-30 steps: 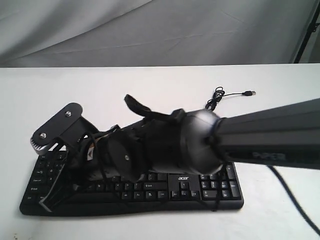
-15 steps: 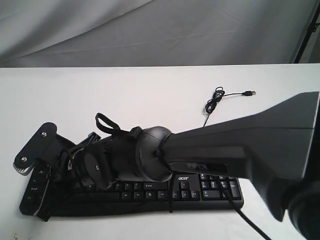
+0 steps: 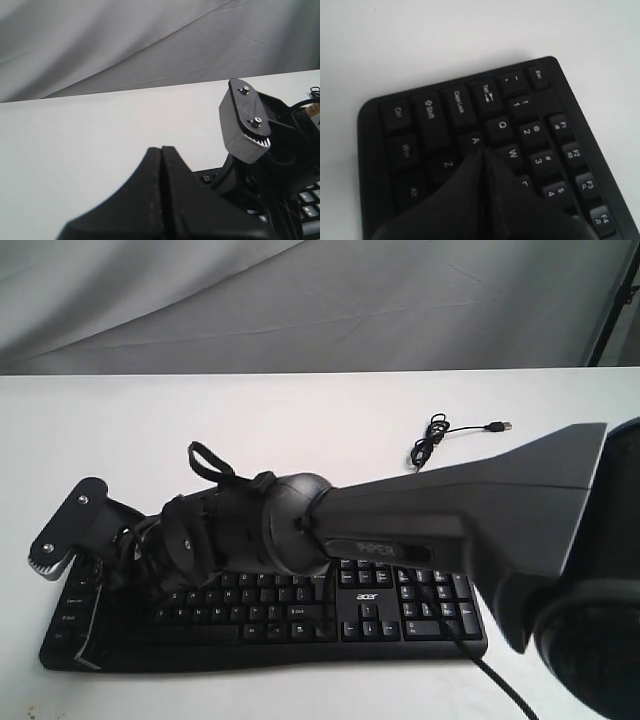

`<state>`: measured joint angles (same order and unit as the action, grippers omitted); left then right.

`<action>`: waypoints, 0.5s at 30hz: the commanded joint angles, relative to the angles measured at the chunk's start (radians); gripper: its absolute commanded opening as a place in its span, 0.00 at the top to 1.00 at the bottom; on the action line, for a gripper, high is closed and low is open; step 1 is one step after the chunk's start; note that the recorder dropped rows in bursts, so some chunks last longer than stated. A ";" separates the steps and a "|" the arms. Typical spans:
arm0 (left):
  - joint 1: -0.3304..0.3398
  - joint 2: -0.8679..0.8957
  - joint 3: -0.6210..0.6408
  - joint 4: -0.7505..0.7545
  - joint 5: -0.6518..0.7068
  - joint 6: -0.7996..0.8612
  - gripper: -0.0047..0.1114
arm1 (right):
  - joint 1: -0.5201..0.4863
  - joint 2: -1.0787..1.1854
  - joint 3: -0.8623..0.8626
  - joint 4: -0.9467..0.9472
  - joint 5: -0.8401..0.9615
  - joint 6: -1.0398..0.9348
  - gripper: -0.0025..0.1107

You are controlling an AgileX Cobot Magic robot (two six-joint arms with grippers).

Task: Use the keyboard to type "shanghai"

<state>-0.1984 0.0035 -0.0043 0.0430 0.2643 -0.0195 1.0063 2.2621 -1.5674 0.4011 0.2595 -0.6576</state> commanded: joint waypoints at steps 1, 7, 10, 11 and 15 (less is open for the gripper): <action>-0.004 -0.003 0.004 0.001 -0.005 -0.003 0.96 | -0.009 -0.001 -0.006 -0.006 0.017 -0.023 0.98; -0.004 -0.003 0.004 0.001 -0.005 -0.003 0.96 | -0.009 -0.001 -0.006 -0.006 0.014 -0.045 0.98; -0.004 -0.003 0.004 0.001 -0.005 -0.003 0.96 | -0.006 -0.001 -0.006 -0.006 0.012 -0.060 0.98; -0.004 -0.003 0.004 0.001 -0.005 -0.003 0.96 | -0.006 -0.001 -0.006 -0.006 0.008 -0.062 0.98; -0.004 -0.003 0.004 0.001 -0.005 -0.003 0.96 | -0.004 0.003 -0.006 -0.006 -0.021 -0.074 0.98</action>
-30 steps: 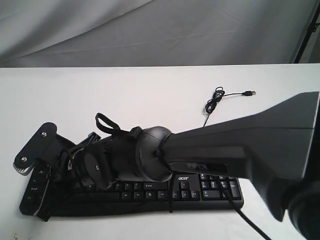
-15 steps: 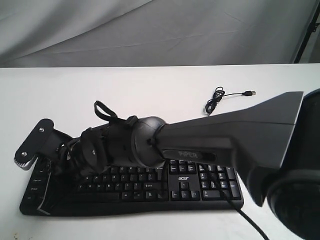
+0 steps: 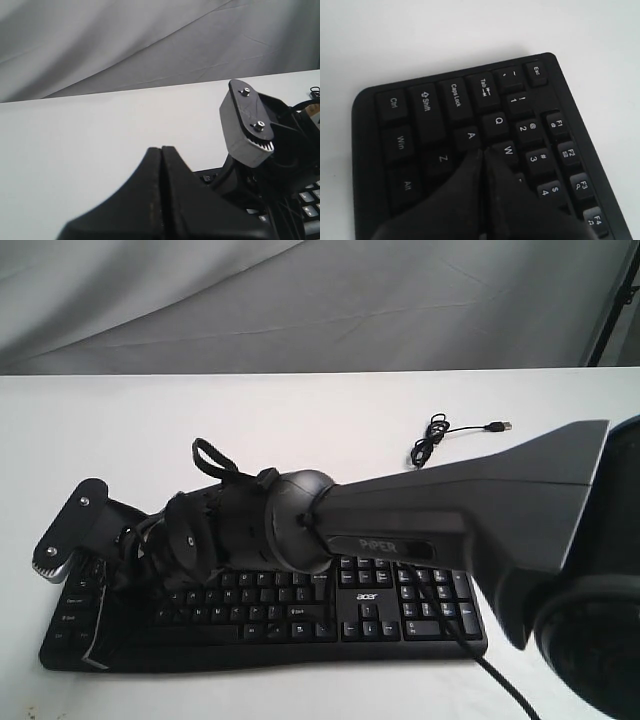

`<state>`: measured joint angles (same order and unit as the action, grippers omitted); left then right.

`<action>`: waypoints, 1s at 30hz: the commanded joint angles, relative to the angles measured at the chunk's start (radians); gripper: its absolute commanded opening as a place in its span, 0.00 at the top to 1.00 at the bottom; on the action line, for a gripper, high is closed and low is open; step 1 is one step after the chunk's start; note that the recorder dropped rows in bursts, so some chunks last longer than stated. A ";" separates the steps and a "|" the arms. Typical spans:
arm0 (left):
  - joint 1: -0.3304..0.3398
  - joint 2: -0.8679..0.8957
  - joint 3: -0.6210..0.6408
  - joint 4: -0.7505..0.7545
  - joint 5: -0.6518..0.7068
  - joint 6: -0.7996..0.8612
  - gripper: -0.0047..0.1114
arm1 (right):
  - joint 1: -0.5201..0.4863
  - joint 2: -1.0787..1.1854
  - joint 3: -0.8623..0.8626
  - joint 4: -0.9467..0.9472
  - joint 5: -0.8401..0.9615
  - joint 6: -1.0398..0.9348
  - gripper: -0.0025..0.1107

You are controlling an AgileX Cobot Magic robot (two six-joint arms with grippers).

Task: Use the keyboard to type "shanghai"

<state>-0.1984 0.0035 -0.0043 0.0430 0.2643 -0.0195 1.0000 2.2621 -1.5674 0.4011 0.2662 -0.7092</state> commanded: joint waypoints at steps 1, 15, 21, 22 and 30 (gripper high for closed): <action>-0.004 -0.003 0.004 0.001 -0.005 -0.003 0.96 | 0.005 0.010 -0.006 -0.006 -0.029 -0.023 0.98; -0.004 -0.003 0.004 0.001 -0.005 -0.003 0.96 | 0.009 0.028 -0.006 -0.009 -0.054 -0.023 0.98; -0.004 -0.003 0.004 0.001 -0.005 -0.003 0.96 | 0.009 0.033 -0.006 -0.007 -0.071 -0.023 0.98; -0.004 -0.003 0.004 0.001 -0.005 -0.003 0.96 | 0.009 0.039 -0.006 -0.007 -0.071 -0.023 0.98; -0.004 -0.003 0.004 0.001 -0.005 -0.003 0.96 | 0.009 0.046 -0.006 -0.003 -0.064 -0.024 0.98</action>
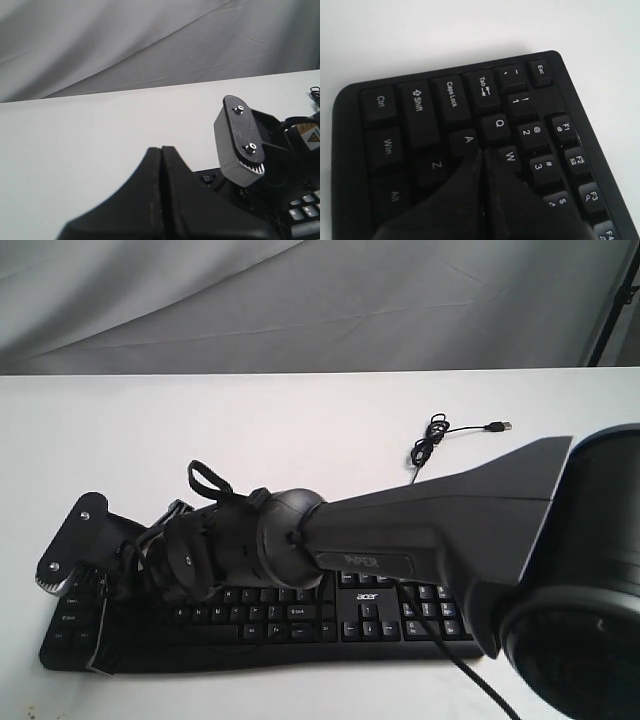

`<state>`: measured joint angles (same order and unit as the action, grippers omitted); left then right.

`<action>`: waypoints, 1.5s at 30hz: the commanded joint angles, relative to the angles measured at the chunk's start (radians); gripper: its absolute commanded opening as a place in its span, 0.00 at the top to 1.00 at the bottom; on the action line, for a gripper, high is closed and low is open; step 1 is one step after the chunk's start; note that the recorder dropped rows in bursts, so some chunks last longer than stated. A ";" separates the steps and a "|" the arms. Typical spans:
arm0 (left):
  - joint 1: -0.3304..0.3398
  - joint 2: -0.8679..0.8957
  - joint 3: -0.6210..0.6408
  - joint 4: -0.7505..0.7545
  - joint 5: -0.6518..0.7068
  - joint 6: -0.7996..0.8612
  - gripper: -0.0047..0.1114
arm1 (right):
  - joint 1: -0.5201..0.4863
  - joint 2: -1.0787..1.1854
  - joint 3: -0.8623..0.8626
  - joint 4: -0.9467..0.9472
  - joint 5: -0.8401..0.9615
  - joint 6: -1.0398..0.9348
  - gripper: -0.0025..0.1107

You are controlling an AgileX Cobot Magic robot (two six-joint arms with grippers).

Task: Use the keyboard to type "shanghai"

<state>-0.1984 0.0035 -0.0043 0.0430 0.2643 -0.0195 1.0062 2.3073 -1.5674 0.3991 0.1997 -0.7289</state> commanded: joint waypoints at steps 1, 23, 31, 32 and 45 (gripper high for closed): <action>-0.004 -0.003 0.004 0.001 -0.005 -0.003 0.96 | 0.002 0.001 -0.006 -0.001 0.002 -0.004 0.98; -0.004 -0.003 0.004 0.001 -0.005 -0.003 0.96 | -0.082 -0.205 0.312 0.009 -0.085 0.000 0.98; -0.004 -0.003 0.004 0.001 -0.005 -0.003 0.96 | -0.059 -0.205 0.313 0.011 -0.105 0.000 0.98; -0.004 -0.003 0.004 0.001 -0.005 -0.003 0.96 | -0.059 -0.205 0.313 0.011 -0.105 0.000 0.98; -0.004 -0.003 0.004 0.001 -0.005 -0.003 0.96 | -0.062 -0.173 0.313 0.013 -0.110 0.003 0.98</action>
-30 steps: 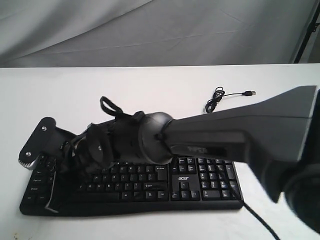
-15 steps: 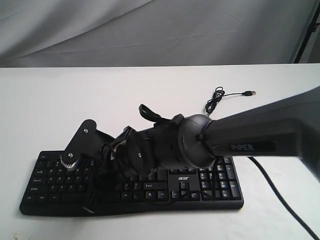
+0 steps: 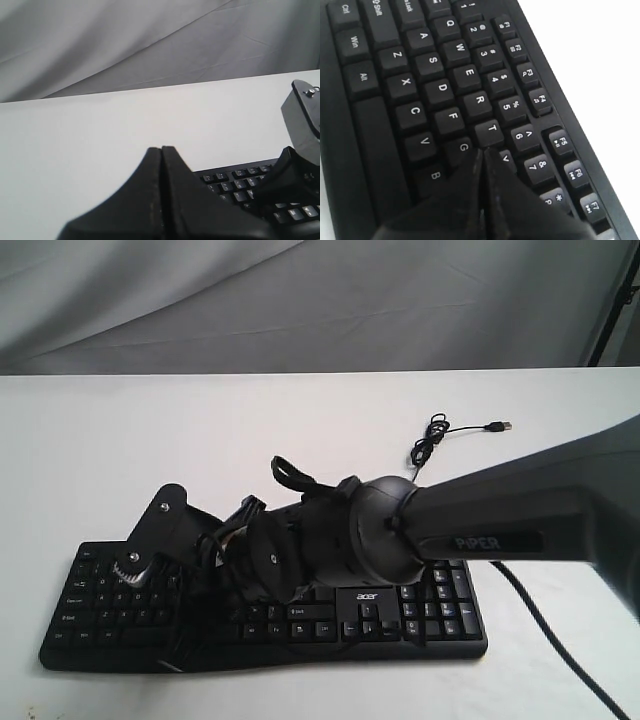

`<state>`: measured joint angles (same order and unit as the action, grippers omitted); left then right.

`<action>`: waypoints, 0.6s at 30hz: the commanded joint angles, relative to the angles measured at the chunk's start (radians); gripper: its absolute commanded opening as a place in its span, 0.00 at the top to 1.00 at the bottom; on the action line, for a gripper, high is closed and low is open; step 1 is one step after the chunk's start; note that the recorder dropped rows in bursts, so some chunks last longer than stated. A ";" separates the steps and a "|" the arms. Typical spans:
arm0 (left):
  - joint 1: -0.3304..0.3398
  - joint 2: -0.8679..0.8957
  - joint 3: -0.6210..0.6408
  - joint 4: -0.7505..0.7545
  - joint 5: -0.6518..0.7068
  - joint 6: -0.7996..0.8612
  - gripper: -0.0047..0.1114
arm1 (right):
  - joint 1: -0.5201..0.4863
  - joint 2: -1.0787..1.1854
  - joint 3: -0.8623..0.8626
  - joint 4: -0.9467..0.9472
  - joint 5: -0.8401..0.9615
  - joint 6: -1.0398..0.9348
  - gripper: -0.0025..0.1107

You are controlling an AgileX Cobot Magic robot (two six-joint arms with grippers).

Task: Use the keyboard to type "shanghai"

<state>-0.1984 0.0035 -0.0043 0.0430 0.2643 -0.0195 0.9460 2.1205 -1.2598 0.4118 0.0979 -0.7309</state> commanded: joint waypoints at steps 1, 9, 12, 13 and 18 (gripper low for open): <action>-0.004 -0.003 0.004 0.001 -0.005 -0.003 0.96 | -0.002 0.013 0.005 0.000 -0.006 0.005 0.98; -0.004 -0.003 0.004 0.001 -0.005 -0.003 0.96 | 0.001 -0.057 0.005 0.000 0.019 0.005 0.98; -0.004 -0.003 0.004 0.001 -0.005 -0.003 0.96 | 0.018 -0.053 -0.024 0.009 0.031 0.003 0.98; -0.004 -0.003 0.004 0.001 -0.005 -0.003 0.96 | 0.025 -0.045 -0.038 0.013 0.035 0.003 0.98; -0.004 -0.003 0.004 0.001 -0.005 -0.003 0.96 | 0.064 0.052 -0.216 0.013 0.114 0.003 0.98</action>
<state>-0.1984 0.0035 -0.0043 0.0430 0.2643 -0.0195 0.9934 2.1283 -1.3870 0.4168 0.1660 -0.7309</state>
